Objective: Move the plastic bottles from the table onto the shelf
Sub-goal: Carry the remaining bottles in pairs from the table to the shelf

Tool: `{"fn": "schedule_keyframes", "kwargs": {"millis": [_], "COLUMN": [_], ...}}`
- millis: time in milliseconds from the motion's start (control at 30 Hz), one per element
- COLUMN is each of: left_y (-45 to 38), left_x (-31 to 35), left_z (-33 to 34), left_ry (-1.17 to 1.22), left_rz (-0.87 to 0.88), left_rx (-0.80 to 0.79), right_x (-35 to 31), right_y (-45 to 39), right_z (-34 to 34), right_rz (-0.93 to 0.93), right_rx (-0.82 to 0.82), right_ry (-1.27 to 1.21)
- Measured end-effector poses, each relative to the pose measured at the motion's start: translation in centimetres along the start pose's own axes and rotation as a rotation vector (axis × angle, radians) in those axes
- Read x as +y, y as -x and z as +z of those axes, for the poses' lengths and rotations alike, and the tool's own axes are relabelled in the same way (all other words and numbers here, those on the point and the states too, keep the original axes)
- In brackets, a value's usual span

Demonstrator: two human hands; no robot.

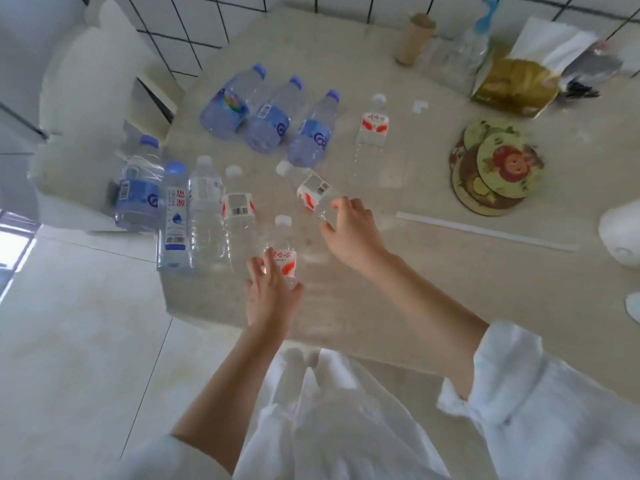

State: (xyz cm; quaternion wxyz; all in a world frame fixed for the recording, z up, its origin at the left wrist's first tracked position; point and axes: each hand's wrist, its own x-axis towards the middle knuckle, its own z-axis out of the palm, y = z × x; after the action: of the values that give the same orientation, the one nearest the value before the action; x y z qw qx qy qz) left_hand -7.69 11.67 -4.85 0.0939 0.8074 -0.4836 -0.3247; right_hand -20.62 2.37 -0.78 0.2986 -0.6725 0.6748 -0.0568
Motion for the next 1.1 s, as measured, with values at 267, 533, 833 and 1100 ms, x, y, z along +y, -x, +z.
{"fn": "schedule_keyframes", "kwargs": {"millis": [267,533,833,1100], "left_y": [-0.3,-0.7,-1.1,-1.6], "left_x": [0.0,-0.3,-0.9,-1.3], "left_z": [2.9,2.5,1.7,2.0], "left_ry": [-0.285,-0.262,-0.121,0.036], "left_rz": [-0.007,0.032,0.025,0.018], "left_rx": [0.026,0.039,0.033,0.034], "right_x": [-0.2,-0.4,-0.6,0.8], "right_y": [-7.1,-10.5,-12.7,-10.3], "right_z": [0.9,3.3,2.7,1.2], "right_rz": [0.052,0.122,0.138,0.146], "right_rx": [-0.088,-0.122,-0.248,-0.346], "right_ry": [0.156,0.157,0.147,0.042]}}
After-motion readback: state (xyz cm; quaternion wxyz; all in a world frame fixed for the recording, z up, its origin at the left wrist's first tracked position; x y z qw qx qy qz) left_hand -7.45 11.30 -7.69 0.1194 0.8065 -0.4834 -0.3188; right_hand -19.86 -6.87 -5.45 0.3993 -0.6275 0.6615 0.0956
